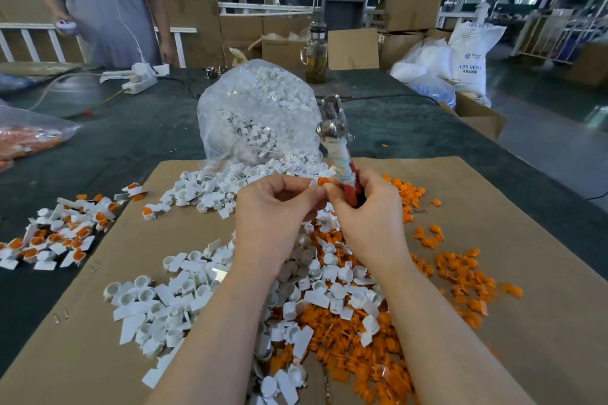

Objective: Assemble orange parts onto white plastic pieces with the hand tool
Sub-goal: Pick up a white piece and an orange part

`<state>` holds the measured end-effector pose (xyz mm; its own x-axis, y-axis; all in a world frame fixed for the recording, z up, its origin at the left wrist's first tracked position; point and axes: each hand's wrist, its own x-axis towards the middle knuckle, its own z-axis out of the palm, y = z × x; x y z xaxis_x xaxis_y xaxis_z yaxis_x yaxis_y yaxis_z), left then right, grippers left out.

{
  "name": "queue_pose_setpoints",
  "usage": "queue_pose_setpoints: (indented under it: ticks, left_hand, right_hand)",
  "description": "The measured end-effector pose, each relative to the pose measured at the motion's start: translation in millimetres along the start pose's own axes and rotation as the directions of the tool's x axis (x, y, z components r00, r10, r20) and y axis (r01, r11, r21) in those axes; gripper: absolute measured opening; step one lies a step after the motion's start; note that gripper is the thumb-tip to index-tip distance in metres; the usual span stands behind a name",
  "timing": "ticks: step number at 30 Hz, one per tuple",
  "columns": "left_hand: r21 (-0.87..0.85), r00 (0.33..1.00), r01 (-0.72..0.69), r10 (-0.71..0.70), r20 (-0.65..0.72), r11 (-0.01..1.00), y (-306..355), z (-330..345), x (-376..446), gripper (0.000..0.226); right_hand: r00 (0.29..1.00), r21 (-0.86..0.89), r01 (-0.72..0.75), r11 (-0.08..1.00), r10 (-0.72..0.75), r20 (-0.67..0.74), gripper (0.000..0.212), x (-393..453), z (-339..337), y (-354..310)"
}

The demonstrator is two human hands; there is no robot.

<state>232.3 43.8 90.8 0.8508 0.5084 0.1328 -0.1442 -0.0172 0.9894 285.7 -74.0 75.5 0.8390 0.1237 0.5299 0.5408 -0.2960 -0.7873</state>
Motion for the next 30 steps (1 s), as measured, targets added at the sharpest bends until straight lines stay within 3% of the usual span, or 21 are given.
queue_pose_setpoints:
  ticks: [11, 15, 21, 25, 30]
  left_hand:
    - [0.100, 0.995, -0.013, 0.023, -0.095, 0.995, -1, 2, 2, 0.009]
    - [0.033, 0.995, -0.015, 0.018, -0.103, 0.999, -2, -2, 5, 0.007]
    - [-0.101, 0.994, -0.037, 0.026, -0.107, 0.994, 0, -6, 9, 0.004]
    - [-0.150, 0.993, -0.055, 0.039, -0.109, 0.987, 1, -10, 10, 0.008]
    - [-0.162, 0.990, -0.102, 0.083, -0.115, 0.982, 0, -16, 14, 0.009]
  right_hand:
    - [0.991, -0.056, -0.024, 0.998, 0.032, 0.128, 0.008, 4, -3, 1]
    - [0.964, 0.081, -0.108, 0.991, 0.084, 0.251, 0.017, 5, -11, -3]
    - [0.880, 0.055, -0.241, 0.969, 0.193, 0.435, 0.015, 9, -31, 1]
    - [0.805, -0.049, -0.224, 0.973, 0.213, 0.553, 0.040, 10, -38, -1]
    - [0.734, -0.138, -0.212, 0.967, 0.251, 0.631, 0.034, 10, -42, -2]
